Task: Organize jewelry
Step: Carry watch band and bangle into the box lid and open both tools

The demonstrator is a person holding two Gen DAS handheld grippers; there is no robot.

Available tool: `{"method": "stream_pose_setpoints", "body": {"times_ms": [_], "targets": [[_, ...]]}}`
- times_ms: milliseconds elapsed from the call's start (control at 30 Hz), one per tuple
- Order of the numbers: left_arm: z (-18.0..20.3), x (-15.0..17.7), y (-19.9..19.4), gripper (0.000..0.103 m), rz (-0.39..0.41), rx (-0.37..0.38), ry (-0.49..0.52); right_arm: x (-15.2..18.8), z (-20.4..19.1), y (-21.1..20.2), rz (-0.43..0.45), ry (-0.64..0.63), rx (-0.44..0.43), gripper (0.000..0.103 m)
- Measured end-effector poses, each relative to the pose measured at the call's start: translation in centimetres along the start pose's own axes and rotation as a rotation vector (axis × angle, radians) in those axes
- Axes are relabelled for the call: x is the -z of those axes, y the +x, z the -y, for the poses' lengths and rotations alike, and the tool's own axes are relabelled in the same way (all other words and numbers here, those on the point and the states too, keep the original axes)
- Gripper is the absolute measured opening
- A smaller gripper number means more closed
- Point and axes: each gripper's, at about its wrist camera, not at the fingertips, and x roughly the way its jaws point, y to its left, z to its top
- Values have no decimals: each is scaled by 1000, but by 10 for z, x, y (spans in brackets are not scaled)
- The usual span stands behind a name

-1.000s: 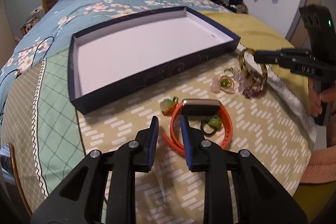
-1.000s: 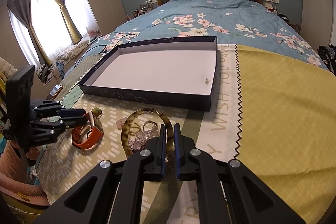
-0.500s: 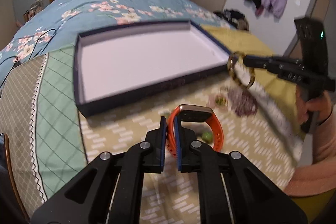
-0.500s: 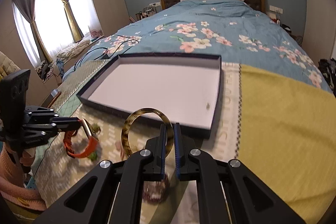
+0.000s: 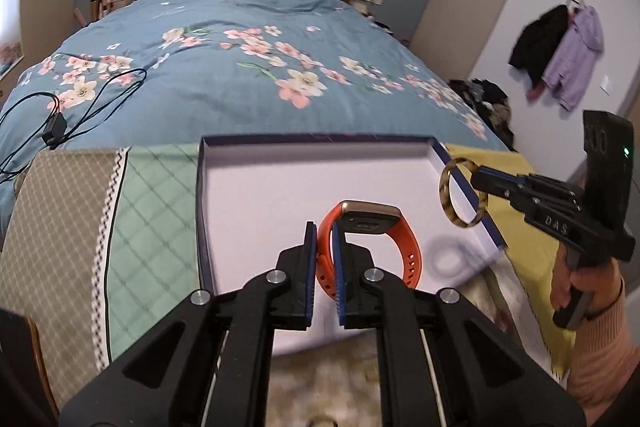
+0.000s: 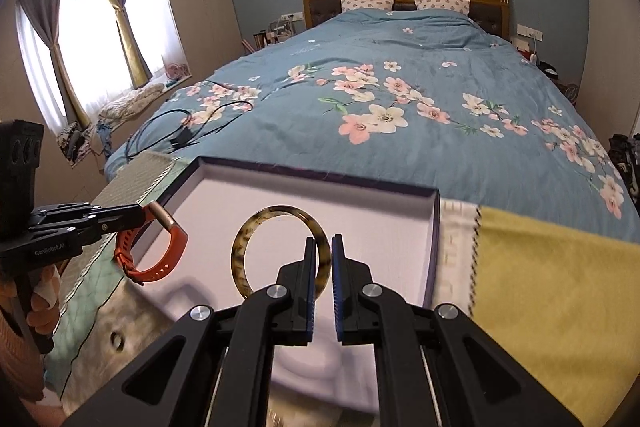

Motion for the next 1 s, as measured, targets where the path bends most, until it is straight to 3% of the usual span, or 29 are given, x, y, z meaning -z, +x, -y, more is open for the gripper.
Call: {"method": "stream_pose_setpoints", "body": {"times_ms": [433,733,867,1000], "targets": [[-23,-57,84,5,-63,-44,-83,-27,14,75,-126,50,44,6],[-30,-57,120,1,-138,-70,-101,-34,20,96,-192,81,77,7],[-31,-53,117,5,-134,-60,-92,-32,22,89,-159,95,85,14],[-27,-41,97,14,-108,-55,-37,-29,8,71,-130,73,-31,15]]}}
